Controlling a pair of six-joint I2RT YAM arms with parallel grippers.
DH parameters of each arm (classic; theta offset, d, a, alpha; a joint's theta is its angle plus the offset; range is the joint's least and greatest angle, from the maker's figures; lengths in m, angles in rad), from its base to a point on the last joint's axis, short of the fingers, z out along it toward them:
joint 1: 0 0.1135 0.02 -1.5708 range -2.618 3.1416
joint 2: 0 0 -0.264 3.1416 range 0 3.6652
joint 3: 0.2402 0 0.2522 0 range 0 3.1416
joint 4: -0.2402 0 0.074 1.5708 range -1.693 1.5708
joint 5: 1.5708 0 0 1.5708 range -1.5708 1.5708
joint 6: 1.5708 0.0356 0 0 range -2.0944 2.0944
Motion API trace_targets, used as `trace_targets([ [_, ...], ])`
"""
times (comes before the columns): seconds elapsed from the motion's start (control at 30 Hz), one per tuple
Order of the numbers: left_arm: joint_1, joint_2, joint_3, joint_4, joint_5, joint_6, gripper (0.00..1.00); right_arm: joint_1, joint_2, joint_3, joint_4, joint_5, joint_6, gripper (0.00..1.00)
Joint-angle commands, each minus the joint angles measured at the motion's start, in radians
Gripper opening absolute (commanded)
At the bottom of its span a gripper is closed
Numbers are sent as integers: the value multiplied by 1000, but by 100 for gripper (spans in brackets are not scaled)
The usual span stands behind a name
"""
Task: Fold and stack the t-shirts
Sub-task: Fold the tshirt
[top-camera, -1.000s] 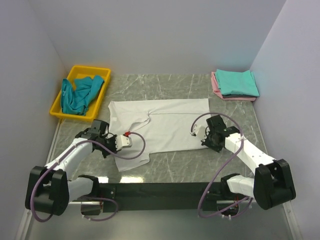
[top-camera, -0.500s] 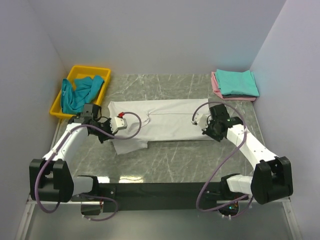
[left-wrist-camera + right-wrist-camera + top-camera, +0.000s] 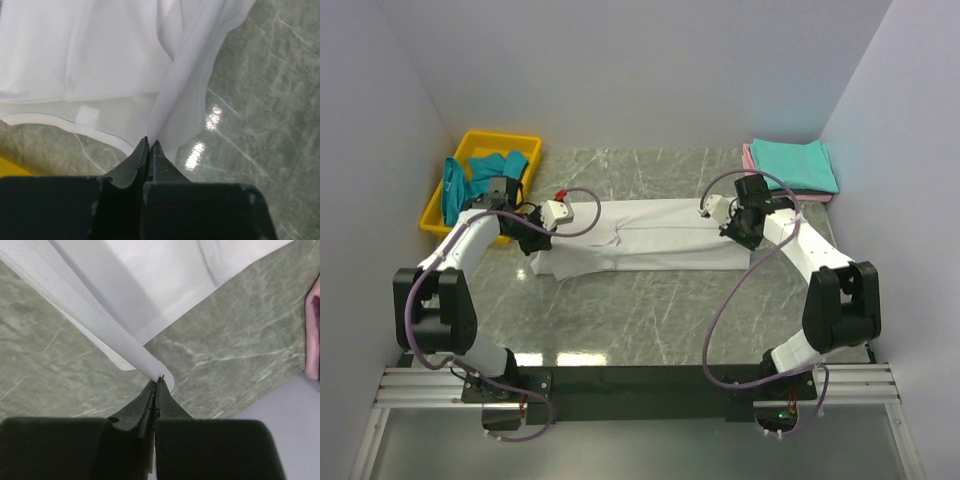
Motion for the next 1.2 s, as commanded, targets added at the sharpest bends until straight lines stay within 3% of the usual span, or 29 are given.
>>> trace_targets([
  [0.0,8,54,73,34,37,-38,1,-14,58,87,16,-4,-26,0],
  [0.37,9,227,234,40,33,-81,1,-39,245,193,51,16,-32,0],
  [0.63,11,329,232,124,15,-141,1,-46,371,262,75,34,9,0],
  [0.77,11,356,229,199,-3,-199,7,-43,423,317,75,56,47,0],
  [0.87,11,391,252,227,-28,-237,19,-43,456,354,68,83,81,0],
  [0.93,12,393,271,206,-31,-247,33,-42,463,377,53,93,115,19],
  [1.0,18,353,266,200,-16,-247,38,-43,450,389,45,91,144,35],
  [1.03,28,335,261,189,-5,-253,44,-45,427,391,37,85,155,39],
  [1.13,32,237,226,157,49,-244,48,-43,384,422,-21,33,204,42],
  [1.17,32,206,202,158,52,-239,54,-42,375,437,-36,15,219,42],
])
